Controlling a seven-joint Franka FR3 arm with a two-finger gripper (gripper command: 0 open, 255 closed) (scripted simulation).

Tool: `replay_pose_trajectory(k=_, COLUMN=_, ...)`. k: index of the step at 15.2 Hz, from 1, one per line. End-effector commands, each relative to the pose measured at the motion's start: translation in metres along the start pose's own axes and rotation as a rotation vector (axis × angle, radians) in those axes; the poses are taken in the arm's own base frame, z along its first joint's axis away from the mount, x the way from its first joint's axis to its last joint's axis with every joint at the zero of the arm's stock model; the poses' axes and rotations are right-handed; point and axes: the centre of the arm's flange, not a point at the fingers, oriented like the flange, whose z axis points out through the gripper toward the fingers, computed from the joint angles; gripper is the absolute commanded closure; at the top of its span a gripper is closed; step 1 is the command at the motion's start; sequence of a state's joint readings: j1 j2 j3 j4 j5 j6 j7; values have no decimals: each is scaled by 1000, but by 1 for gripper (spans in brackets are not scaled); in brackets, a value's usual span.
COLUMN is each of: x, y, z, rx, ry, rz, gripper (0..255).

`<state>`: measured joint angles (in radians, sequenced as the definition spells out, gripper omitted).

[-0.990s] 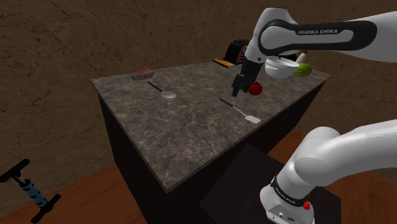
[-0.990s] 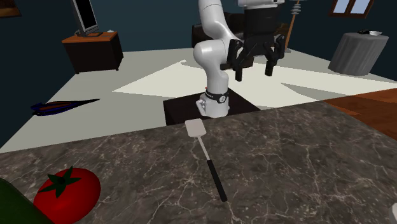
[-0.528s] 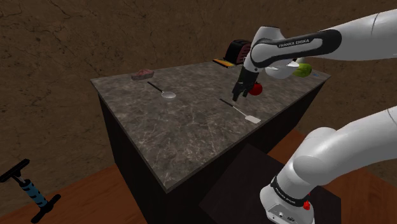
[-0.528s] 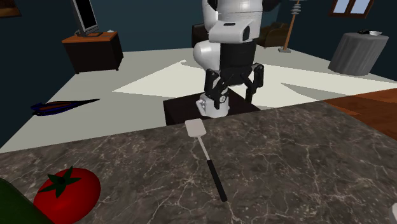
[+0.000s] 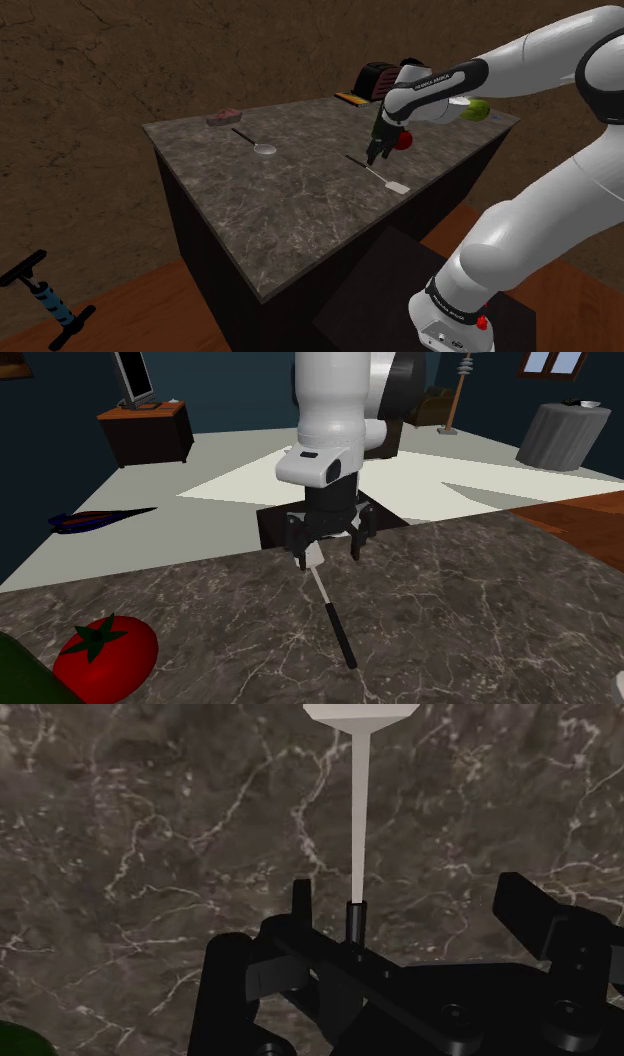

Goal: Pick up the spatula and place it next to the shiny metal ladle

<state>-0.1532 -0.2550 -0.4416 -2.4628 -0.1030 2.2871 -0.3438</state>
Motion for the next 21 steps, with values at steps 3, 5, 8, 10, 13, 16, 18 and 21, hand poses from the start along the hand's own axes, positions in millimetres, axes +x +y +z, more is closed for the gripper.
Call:
replay_pose_trajectory(k=3, x=2, y=12, z=24, rx=-4, ry=1, rz=2, gripper=0)
replay_pose_trajectory(k=5, x=2, y=12, z=35, rx=-4, ry=1, rz=2, gripper=0)
replay_pose_trajectory(k=8, x=2, y=12, z=48, rx=-4, ry=1, rz=2, gripper=0)
replay_pose_trajectory(k=10, x=2, y=12, z=48, rx=-4, ry=1, rz=2, gripper=0)
replay_pose_trajectory(k=13, x=2, y=12, z=48, rx=-4, ry=1, rz=2, gripper=0)
replay_pose_trajectory(k=16, x=2, y=12, z=48, rx=-4, ry=1, rz=2, gripper=255)
replay_pose_trajectory(k=18, x=2, y=12, z=48, rx=-4, ry=1, rz=2, gripper=255)
replay_pose_trajectory(k=21, x=2, y=12, z=48, rx=-4, ry=1, rz=2, gripper=255)
